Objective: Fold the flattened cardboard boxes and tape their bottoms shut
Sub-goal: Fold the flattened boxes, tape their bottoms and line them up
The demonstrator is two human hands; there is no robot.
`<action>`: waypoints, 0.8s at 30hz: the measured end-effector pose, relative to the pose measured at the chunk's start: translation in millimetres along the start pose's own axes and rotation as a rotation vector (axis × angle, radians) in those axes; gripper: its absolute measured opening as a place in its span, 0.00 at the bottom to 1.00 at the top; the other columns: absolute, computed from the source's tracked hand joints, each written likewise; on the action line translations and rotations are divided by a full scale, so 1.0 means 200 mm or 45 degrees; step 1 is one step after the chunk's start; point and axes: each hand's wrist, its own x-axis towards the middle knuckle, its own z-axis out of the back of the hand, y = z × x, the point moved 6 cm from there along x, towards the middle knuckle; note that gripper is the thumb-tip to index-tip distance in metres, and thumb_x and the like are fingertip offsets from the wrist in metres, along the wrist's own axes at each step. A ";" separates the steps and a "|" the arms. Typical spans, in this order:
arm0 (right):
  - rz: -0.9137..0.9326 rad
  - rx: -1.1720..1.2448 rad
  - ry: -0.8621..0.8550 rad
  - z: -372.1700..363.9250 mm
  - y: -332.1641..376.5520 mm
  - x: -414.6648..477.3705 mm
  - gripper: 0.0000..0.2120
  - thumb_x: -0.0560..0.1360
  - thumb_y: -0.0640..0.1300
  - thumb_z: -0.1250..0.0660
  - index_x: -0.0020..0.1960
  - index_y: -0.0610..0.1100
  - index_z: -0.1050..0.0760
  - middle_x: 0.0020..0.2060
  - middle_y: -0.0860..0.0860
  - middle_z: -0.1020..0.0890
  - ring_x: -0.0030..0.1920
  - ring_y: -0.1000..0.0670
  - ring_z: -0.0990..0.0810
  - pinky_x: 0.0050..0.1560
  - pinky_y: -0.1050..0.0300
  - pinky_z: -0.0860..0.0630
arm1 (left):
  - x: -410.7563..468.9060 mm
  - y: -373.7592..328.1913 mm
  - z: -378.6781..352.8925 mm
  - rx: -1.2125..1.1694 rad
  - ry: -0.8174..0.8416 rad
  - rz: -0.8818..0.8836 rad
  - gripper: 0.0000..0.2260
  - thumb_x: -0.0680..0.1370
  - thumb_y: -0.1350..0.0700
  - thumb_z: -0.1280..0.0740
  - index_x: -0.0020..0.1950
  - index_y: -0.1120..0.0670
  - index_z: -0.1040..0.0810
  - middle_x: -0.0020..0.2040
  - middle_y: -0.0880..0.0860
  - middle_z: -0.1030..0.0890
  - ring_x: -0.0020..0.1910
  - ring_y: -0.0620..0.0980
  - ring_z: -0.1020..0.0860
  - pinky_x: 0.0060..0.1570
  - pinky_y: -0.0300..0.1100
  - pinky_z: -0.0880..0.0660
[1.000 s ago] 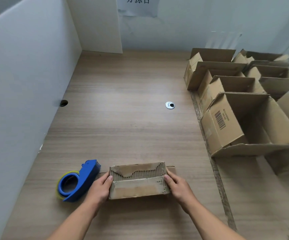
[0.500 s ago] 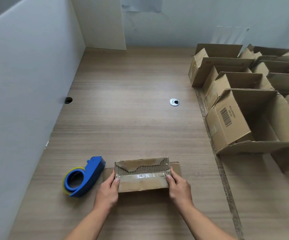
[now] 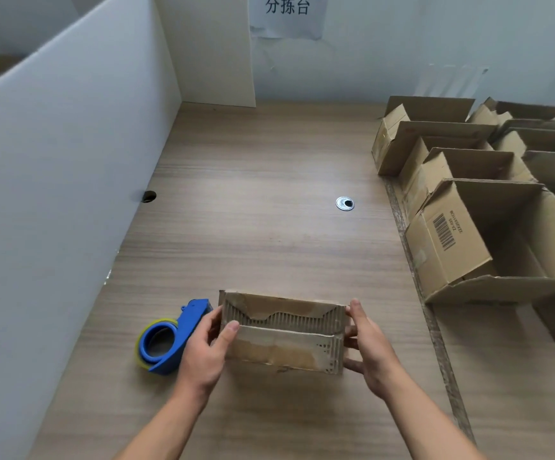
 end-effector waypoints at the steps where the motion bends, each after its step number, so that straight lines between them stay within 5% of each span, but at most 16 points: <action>1: -0.026 -0.053 0.053 0.00 0.01 0.01 0.18 0.81 0.63 0.43 0.53 0.52 0.20 0.31 0.53 0.24 0.39 0.51 0.22 0.43 0.52 0.24 | 0.00 -0.03 0.00 -0.024 0.012 -0.015 0.16 0.77 0.51 0.30 0.65 0.47 0.25 0.59 0.41 0.21 0.58 0.31 0.23 0.59 0.30 0.28; 6: 0.061 -0.057 0.202 -0.03 0.13 -0.02 0.11 0.82 0.50 0.38 0.62 0.56 0.22 0.53 0.53 0.16 0.57 0.49 0.19 0.52 0.48 0.22 | 0.04 -0.07 0.05 -0.068 -0.025 -0.024 0.33 0.73 0.34 0.30 0.72 0.50 0.27 0.66 0.44 0.24 0.66 0.40 0.26 0.70 0.44 0.32; 10: 0.179 0.029 0.215 -0.05 0.17 -0.03 0.17 0.79 0.35 0.37 0.62 0.52 0.24 0.55 0.45 0.17 0.52 0.50 0.19 0.56 0.49 0.23 | 0.05 -0.07 0.07 0.073 0.001 -0.053 0.25 0.74 0.44 0.29 0.70 0.48 0.24 0.63 0.47 0.20 0.64 0.42 0.23 0.67 0.44 0.28; 13: 0.246 0.036 0.157 -0.05 0.15 -0.03 0.12 0.79 0.42 0.33 0.62 0.51 0.26 0.58 0.48 0.18 0.54 0.52 0.20 0.55 0.49 0.27 | 0.04 -0.07 0.06 0.136 0.016 -0.102 0.20 0.76 0.63 0.32 0.68 0.51 0.25 0.60 0.48 0.18 0.59 0.40 0.21 0.57 0.31 0.26; 16: 0.239 -0.014 0.063 -0.04 0.11 -0.03 0.22 0.76 0.55 0.32 0.67 0.53 0.30 0.57 0.50 0.18 0.57 0.51 0.20 0.51 0.48 0.26 | 0.03 -0.02 0.06 0.206 0.049 -0.089 0.19 0.76 0.69 0.31 0.63 0.52 0.27 0.58 0.47 0.20 0.57 0.41 0.21 0.49 0.24 0.28; 21: 0.129 -0.154 0.076 -0.04 -0.05 -0.02 0.16 0.79 0.56 0.36 0.65 0.55 0.28 0.58 0.52 0.19 0.56 0.50 0.20 0.48 0.49 0.24 | -0.01 0.14 0.09 0.165 0.166 0.073 0.25 0.71 0.53 0.24 0.65 0.53 0.28 0.61 0.45 0.22 0.57 0.35 0.23 0.50 0.23 0.29; 24: 0.181 -0.218 0.119 -0.03 -0.09 -0.06 0.17 0.77 0.51 0.30 0.65 0.56 0.26 0.58 0.53 0.18 0.56 0.53 0.19 0.47 0.53 0.23 | -0.03 0.18 0.13 0.182 0.159 0.088 0.30 0.64 0.42 0.25 0.63 0.48 0.25 0.60 0.45 0.19 0.58 0.38 0.21 0.60 0.36 0.26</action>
